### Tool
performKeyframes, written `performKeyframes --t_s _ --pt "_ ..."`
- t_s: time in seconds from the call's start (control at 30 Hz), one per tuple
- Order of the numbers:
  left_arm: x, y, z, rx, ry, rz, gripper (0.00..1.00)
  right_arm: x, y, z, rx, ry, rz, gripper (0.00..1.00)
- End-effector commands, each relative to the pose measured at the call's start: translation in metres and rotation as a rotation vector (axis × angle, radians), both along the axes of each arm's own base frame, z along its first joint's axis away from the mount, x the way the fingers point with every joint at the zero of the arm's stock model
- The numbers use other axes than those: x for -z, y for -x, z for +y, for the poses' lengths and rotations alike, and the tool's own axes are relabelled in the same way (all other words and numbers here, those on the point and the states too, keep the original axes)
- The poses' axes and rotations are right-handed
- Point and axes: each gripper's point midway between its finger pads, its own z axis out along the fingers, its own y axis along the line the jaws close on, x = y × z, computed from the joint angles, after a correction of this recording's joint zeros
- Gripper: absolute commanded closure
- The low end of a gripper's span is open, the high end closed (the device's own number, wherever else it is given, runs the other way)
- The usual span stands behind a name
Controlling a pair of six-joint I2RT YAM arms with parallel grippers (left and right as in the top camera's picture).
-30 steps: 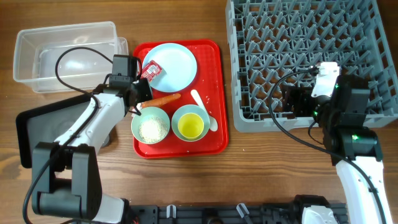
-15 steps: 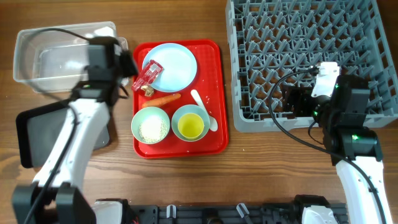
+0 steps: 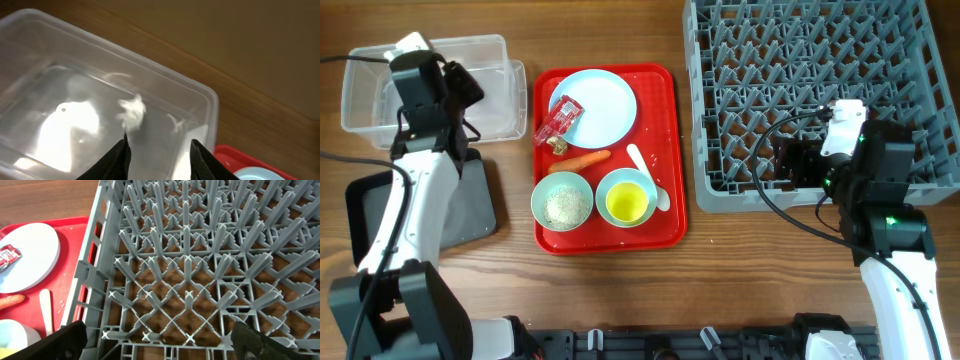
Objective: Sort waste into correct bins and load items into the dishwasher rack
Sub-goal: 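Carry the wrapper left and release it into the clear plastic bin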
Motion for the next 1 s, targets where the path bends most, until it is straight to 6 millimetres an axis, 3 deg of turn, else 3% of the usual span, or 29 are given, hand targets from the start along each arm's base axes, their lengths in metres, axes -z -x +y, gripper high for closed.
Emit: performKeyframes --t_s 0.0,0.17,0.23,0.4,0.73,0.83,0.9,0.97 --pt "-0.008 -0.004 -0.059 0.205 0.087 -0.018 0.58 -0.009 -0.005 -0.001 0.016 0.000 -0.019 0.05" --pt "0.028 0.016 -0.121 0.362 0.083 0.148 0.48 -0.009 -0.005 -0.001 0.015 0.000 -0.019 0.05" --pt "0.046 0.022 -0.133 0.379 0.060 0.211 0.43 -0.009 -0.005 -0.001 0.015 0.000 -0.019 0.05" --pt "0.086 0.024 -0.144 0.389 0.023 0.317 0.33 -0.009 -0.005 -0.001 0.015 0.000 -0.019 0.05" --pt "0.164 0.025 -0.145 0.387 0.034 0.472 0.25 -0.009 -0.004 -0.001 0.016 0.000 -0.018 0.05" --pt "0.170 0.023 -0.145 0.388 0.035 0.473 0.34 -0.009 -0.004 -0.001 0.016 -0.001 -0.018 0.05" --pt "0.169 0.022 -0.145 0.388 0.034 0.469 0.48 -0.009 -0.004 -0.001 0.015 0.000 -0.018 0.05" --pt "0.166 0.021 -0.145 0.388 0.033 0.460 0.67 -0.009 -0.004 -0.001 0.015 0.000 -0.018 0.05"
